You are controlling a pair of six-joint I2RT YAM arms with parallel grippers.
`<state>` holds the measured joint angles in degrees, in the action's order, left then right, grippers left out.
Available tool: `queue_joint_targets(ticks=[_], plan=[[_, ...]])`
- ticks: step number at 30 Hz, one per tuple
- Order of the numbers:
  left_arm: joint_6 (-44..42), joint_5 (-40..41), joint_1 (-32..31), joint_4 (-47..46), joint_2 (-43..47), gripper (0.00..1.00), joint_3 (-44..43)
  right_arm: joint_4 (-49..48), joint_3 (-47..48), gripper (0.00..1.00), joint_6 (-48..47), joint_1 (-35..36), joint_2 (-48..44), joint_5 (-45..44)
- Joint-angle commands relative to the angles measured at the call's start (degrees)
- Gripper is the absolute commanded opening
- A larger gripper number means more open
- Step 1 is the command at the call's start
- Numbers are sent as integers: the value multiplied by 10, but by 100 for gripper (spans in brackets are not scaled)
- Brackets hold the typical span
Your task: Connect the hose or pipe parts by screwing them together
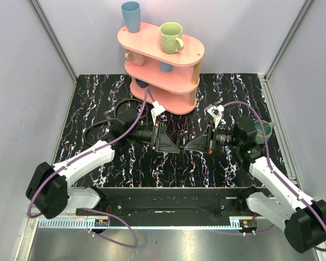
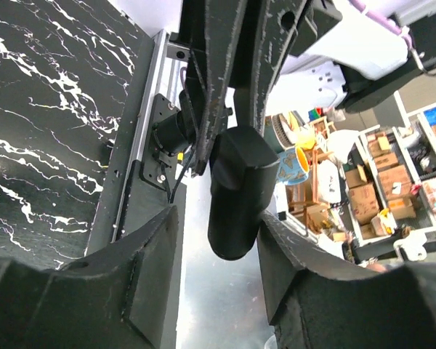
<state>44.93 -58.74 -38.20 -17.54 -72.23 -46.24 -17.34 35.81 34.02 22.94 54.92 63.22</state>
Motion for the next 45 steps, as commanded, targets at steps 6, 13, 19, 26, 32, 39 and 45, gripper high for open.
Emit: queue_joint_targets(ticks=[6, 13, 19, 26, 32, 39, 45], plan=[[72, 50, 21, -122, 9, 61, 19, -98, -9, 0, 54, 6, -7, -6], [51, 57, 21, -98, 11, 61, 16, -97, -8, 0, 56, 5, 11, -13], [17, 71, 20, -44, 8, 55, -3, -98, -6, 0, 61, 6, 24, -20], [16, 71, 20, -46, 8, 50, 2, -97, -5, 0, 66, 6, 36, -14], [25, 71, 20, -57, 3, 49, -3, -96, -5, 0, 68, 6, 42, -11], [67, 53, 22, -94, -5, 0, 6, -79, -5, 9, 74, 6, 50, -34], [12, 78, 66, 40, 19, 0, -10, 46, 34, 70, 54, 6, 43, -165]])
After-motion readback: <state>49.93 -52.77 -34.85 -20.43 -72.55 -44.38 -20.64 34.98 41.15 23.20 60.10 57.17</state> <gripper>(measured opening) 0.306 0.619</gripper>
